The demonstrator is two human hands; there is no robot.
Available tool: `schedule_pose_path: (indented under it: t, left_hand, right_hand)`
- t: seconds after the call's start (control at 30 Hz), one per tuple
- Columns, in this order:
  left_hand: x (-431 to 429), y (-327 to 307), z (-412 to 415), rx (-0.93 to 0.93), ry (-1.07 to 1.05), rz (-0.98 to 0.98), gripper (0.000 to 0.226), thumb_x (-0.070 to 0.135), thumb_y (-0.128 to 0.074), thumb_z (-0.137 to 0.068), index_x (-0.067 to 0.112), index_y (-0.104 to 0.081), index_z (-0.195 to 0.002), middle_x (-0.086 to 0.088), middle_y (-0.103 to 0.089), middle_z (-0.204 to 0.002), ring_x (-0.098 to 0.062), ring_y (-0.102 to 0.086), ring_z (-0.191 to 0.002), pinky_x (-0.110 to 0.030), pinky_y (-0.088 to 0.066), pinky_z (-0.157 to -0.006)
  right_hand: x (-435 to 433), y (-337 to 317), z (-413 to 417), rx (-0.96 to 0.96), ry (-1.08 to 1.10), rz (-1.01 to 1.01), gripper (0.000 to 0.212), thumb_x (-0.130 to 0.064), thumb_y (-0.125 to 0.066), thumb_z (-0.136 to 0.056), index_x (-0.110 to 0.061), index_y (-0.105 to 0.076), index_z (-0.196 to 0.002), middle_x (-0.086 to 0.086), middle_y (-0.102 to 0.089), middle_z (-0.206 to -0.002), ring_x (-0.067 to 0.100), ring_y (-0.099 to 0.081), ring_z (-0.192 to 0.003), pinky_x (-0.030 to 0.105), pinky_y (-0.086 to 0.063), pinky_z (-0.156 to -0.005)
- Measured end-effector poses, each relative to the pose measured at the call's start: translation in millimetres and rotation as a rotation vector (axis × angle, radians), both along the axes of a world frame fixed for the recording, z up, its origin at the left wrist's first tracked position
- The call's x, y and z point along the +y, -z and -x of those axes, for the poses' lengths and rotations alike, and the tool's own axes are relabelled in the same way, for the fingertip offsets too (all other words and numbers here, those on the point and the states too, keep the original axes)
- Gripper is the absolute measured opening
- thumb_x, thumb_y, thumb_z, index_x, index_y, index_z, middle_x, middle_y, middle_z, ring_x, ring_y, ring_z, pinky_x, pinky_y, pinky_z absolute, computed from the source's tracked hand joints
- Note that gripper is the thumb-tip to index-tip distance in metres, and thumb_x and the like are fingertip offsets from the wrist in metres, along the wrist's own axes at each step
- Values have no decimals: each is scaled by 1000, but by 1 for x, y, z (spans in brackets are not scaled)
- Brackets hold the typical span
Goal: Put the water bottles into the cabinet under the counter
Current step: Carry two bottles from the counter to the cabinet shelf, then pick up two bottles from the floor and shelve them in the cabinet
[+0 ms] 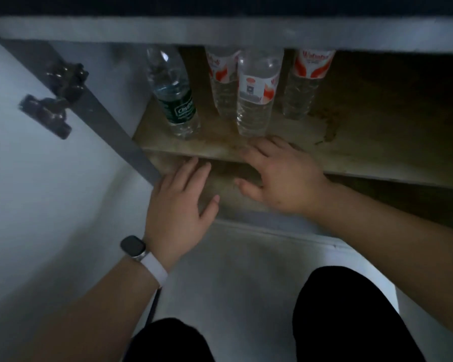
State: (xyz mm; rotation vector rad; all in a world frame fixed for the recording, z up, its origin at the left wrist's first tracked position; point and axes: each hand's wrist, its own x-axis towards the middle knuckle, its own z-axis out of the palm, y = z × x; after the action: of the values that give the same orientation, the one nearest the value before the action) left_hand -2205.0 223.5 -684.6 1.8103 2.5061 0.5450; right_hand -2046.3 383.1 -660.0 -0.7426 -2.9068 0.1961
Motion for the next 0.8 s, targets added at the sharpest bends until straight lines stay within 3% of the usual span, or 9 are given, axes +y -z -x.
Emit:
schedule_pose_path:
  t: [0.1,0.43,0.63,0.8]
  left_hand:
    - [-24,-38,-7,31,-14,54,53,40,-57,-90,10,-60,-134,-14,-56,-141,-37,-53,-126,-50,-48,-95]
    - [-87,-222,-50,157,42,208,48,36,-60,-85,13,-65,-127,-12,-61,-132,-34,-53,-126,-50,-42,-102]
    - [-95,-332,-74,202,43,202,45,39,-56,-87,15,-66,-124,-11,-62,-132,-33,-54,-124,-48,-41,-103]
    - [-87,-412,-97,231,69,119,40,38,-54,-90,14,-66,-120,-12,-63,-129,-33,-57,-122,-49,-44,-102]
  right_hand:
    - [-21,-37,-6,-39,-23,50,66,-59,-39,-85,-13,-63,-125,14,-62,-125,37,-59,-111,46,-52,-79]
    - [-87,-208,-45,-165,-115,128,60,-54,-41,-84,-14,-66,-120,12,-64,-121,36,-61,-111,46,-53,-83]
    - [-101,-323,-70,-226,-93,147,64,-60,-26,-87,-24,-54,-132,4,-57,-133,30,-51,-125,44,-45,-97]
    - [-97,-406,-99,-144,-96,46,57,-57,-36,-86,-24,-60,-125,4,-60,-128,30,-56,-118,44,-48,-94]
